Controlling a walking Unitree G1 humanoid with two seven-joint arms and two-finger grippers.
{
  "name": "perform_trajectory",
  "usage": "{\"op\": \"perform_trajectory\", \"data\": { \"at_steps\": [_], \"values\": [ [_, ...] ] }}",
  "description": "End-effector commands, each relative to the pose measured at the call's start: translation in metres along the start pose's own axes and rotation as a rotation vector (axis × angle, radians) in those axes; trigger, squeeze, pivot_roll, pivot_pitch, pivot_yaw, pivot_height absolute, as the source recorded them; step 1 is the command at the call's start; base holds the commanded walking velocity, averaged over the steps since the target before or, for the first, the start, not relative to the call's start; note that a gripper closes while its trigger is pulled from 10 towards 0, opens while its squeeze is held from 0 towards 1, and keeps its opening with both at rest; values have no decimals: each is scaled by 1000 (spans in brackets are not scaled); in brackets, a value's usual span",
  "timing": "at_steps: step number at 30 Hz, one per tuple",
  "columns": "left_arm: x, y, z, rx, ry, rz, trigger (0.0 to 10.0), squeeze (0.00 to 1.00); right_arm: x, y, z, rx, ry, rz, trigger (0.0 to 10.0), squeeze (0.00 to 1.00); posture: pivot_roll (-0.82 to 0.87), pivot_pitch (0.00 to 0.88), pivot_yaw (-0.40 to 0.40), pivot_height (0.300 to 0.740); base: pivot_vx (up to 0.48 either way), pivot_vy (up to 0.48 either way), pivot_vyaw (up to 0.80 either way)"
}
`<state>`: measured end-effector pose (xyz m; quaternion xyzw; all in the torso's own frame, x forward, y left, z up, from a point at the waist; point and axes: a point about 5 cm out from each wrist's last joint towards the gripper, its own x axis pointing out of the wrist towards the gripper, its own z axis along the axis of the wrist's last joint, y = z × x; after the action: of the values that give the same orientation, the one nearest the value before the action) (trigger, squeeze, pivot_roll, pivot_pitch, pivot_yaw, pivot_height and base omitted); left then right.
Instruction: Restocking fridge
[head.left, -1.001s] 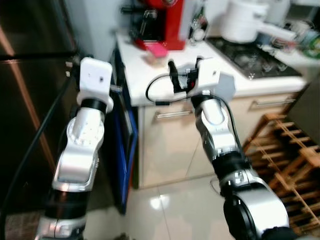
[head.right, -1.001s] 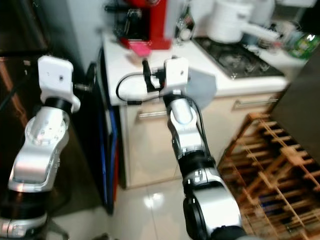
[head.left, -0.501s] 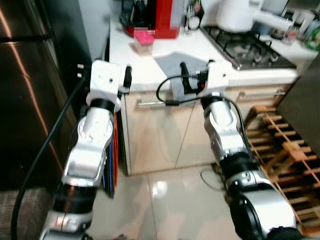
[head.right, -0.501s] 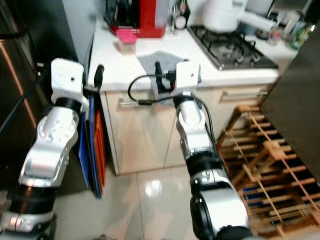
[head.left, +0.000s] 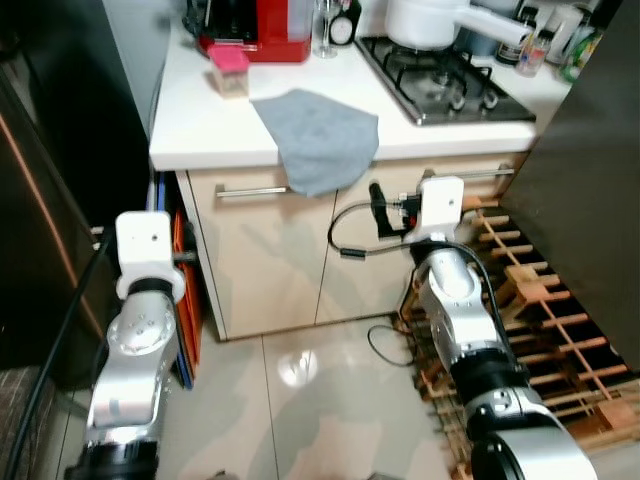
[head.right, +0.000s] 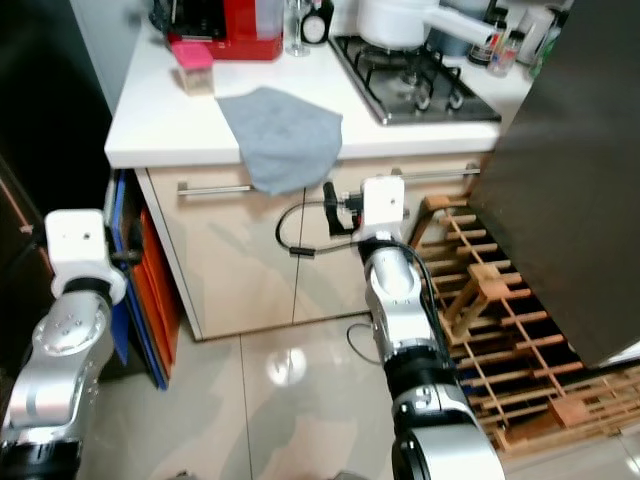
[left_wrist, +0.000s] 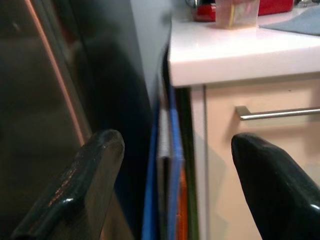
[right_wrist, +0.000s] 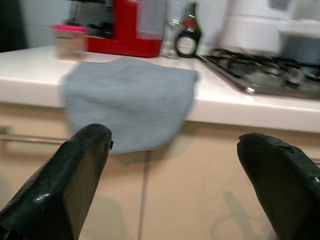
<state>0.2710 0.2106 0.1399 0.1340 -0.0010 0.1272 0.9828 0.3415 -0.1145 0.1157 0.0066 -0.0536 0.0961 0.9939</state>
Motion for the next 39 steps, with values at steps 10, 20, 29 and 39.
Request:
{"op": "perform_trajectory", "data": {
  "at_steps": [10,20,29,39],
  "values": [
    [-18,6,5,31,-41,28,10000,0,-44,-5,-25,29,69,65,10000,86,48,0,-94,740,0,0,281],
    [-10,-13,13,95,-72,-83,10000,0,-33,-9,-18,87,59,-4,10000,47,43,0,-74,740,0,0,346],
    [-22,-1,-31,174,135,-111,10000,0,-70,-27,-58,244,199,-133,10000,55,11,0,-32,740,0,0,0],
    [-10,-24,-12,150,28,-189,10000,0,-83,-41,-71,249,264,-170,10000,55,-33,0,-22,740,0,0,0]
  ]
}}
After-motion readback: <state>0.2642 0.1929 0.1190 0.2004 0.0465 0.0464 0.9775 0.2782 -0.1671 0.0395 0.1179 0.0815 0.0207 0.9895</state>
